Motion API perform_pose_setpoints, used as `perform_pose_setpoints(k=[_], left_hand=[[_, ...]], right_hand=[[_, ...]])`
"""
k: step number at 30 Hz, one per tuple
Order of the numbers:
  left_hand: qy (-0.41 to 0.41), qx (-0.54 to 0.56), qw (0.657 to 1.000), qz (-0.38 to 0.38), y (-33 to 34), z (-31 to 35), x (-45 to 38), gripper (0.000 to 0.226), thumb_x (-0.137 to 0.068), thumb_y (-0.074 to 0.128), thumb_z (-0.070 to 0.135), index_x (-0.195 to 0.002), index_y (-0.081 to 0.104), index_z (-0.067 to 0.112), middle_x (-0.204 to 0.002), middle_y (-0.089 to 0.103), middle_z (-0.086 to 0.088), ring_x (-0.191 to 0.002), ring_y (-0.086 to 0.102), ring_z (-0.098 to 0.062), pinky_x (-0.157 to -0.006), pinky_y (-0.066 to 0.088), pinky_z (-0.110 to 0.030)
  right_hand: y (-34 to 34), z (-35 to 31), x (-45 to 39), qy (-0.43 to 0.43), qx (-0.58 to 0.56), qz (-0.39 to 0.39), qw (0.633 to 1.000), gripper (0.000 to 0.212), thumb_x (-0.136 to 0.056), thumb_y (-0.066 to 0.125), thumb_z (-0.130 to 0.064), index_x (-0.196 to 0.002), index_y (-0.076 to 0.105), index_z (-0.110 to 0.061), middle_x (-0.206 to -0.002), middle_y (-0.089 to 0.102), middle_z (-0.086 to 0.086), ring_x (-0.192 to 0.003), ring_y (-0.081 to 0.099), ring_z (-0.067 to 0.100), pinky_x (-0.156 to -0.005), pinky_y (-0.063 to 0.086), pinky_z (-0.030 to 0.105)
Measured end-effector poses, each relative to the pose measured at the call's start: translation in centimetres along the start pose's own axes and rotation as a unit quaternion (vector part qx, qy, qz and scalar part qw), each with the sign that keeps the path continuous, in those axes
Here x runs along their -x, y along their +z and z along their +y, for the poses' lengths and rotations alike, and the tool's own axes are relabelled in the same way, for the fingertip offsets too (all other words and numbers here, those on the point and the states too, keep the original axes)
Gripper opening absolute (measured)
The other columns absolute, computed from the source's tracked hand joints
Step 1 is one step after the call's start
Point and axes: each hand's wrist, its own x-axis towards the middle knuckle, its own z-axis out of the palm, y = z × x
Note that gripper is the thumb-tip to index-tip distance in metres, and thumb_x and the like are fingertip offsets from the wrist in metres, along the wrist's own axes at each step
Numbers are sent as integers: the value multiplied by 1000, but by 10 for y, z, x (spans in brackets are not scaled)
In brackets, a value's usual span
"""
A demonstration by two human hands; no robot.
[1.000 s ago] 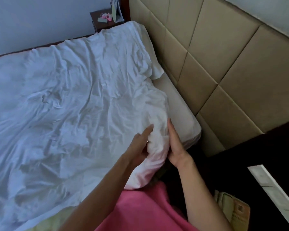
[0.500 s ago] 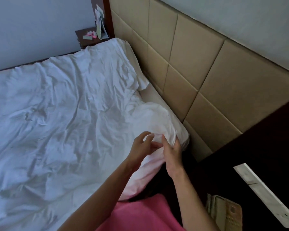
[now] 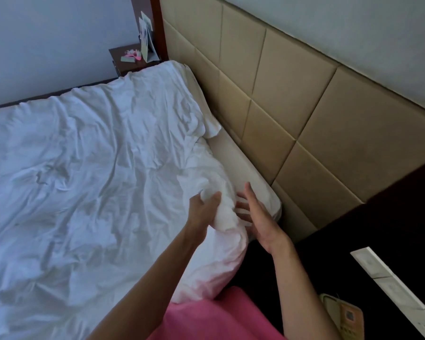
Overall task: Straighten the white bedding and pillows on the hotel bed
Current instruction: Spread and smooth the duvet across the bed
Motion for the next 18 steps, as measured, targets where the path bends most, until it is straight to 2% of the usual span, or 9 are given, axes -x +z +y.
perform_pose_setpoints(k=[2, 4, 6, 8, 10, 12, 14, 16, 18], left_hand=[[53, -70, 994, -61, 5, 9, 15, 17, -94, 58, 11, -83, 67, 2, -77, 73, -8, -72, 71, -19, -60, 56, -29], [69, -115, 983, -129, 2, 14, 21, 24, -94, 56, 14, -77, 64, 1, -69, 69, -2, -67, 66, -11, -59, 50, -25], [56, -111, 974, -189, -12, 13, 18, 27, -95, 57, 19, -82, 64, -5, -75, 66, -7, -73, 64, -15, -65, 47, -28], [48, -88, 972, -213, -30, 8, 13, 20, -95, 58, 16, -90, 69, 0, -87, 69, -8, -81, 66, -18, -70, 49, -27], [24, -47, 986, -159, -42, -1, 13, 17, -91, 66, 21, -101, 69, 8, -101, 72, -9, -91, 70, -20, -72, 52, -27], [-28, 10, 998, -52, -50, -8, 13, 43, -80, 75, 34, -113, 56, 16, -116, 65, -8, -100, 68, -22, -72, 54, -29], [-41, 62, 997, 19, -63, -7, 7, 53, -80, 74, 42, -122, 45, 28, -121, 58, -4, -105, 64, -21, -73, 54, -34], [-50, 64, 996, 31, -74, -4, -2, 50, -88, 64, 48, -130, 38, 42, -127, 55, 4, -111, 59, -16, -83, 51, -38], [-100, 16, 995, -5, -73, -7, -10, 61, -81, 59, 64, -136, 38, 47, -135, 55, 8, -120, 54, -16, -96, 45, -49]], right_hand=[[11, -9, -3, 38, 23, 11, 999, 55, -80, 62, -71, -106, 72, -24, -115, 72, 12, -104, 70, 27, -92, 56, 42], [25, -14, -7, 64, 18, 75, 995, 44, -77, 76, -54, -100, 67, -17, -104, 74, 12, -91, 72, 25, -83, 58, 35], [37, -12, -15, 86, -19, 146, 985, 45, -76, 78, -42, -108, 59, -16, -104, 70, 8, -91, 69, 24, -85, 57, 36], [49, -6, -25, 92, -58, 182, 977, 50, -75, 77, -33, -116, 58, -12, -107, 69, 9, -94, 68, 26, -90, 56, 40], [63, -7, -30, 76, -48, 201, 975, 52, -72, 74, -24, -120, 59, -10, -110, 69, 9, -97, 68, 27, -92, 56, 43], [77, -8, -36, 36, 11, 189, 981, 61, -67, 66, -19, -128, 57, -14, -118, 67, 5, -106, 65, 26, -96, 54, 42], [92, -13, -37, 4, 96, 138, 986, 63, -70, 61, -17, -132, 54, -23, -113, 63, -6, -111, 62, 24, -97, 53, 40], [100, -20, -33, -17, 158, 93, 983, 53, -76, 61, -16, -128, 56, -28, -100, 61, -13, -106, 62, 21, -94, 54, 38], [95, -25, -26, -39, 197, 79, 976, 44, -78, 60, -20, -121, 59, -30, -94, 62, -13, -102, 63, 21, -91, 54, 37]])
